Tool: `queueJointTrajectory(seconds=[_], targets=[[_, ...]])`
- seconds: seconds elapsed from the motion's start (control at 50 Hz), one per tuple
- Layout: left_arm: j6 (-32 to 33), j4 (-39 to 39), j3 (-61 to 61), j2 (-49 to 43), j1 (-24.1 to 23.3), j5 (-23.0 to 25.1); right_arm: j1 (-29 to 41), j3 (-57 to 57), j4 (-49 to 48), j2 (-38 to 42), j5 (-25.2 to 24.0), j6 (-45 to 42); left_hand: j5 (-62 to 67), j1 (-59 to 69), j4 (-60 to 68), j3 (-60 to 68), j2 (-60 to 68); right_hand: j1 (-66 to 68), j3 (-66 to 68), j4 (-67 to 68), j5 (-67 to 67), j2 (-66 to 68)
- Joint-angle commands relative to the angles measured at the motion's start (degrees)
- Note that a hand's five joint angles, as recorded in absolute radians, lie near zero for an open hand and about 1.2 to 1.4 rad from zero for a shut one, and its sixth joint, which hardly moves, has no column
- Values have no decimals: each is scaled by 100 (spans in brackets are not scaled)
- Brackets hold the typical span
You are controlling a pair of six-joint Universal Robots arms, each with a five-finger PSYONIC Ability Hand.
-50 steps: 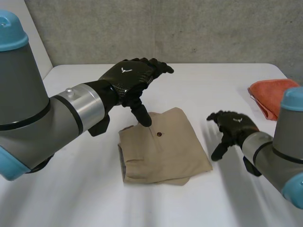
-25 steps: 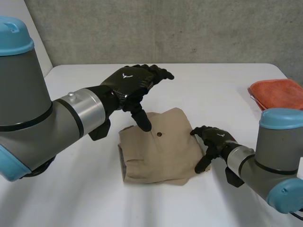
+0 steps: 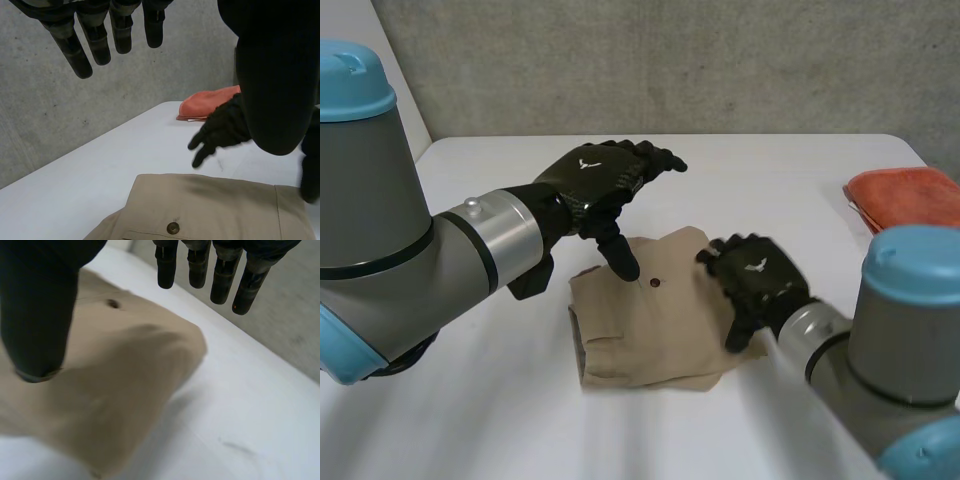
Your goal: Fold the laundry.
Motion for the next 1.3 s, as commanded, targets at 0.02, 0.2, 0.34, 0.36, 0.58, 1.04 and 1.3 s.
queueJointTrajectory(seconds=[0.02, 0.2, 0.34, 0.36, 0.58, 1.04, 1.3], targets=[[0, 1, -7, 0, 0, 5, 484, 419, -549, 367, -42, -878, -213, 9, -79, -125, -87, -43, -193, -361, -406, -272], [-9, 1, 1, 0, 0, -4, 537, 296, -989, 808, -42, -896, -213, 9, -79, -125, -87, -43, -193, -361, -406, -272], [-9, 18, 1, 0, 0, -4, 537, 103, -1279, 1115, -15, -896, -197, 25, -62, -108, -71, -43, -193, -361, -406, -272], [-17, 18, 1, 0, 0, -4, 537, 77, -1323, 1151, -7, -887, -197, 26, -62, -108, -70, -43, -193, -361, -406, -272], [-18, 27, -7, 0, 26, -4, 537, -328, -1499, 1520, 90, -878, -197, 26, -62, -108, -70, 436, 286, 119, 73, 207], [-26, 36, -16, -17, 26, -4, 546, -1681, -1438, 2258, 134, -852, -197, 26, -62, -108, -70, 4632, 4482, 4315, 4269, 4403], [-44, 80, -16, -17, 35, -4, 248, -1954, -1113, 2162, 90, -816, -180, 42, -45, -91, -54, 6828, 6677, 6510, 6465, 6599]])
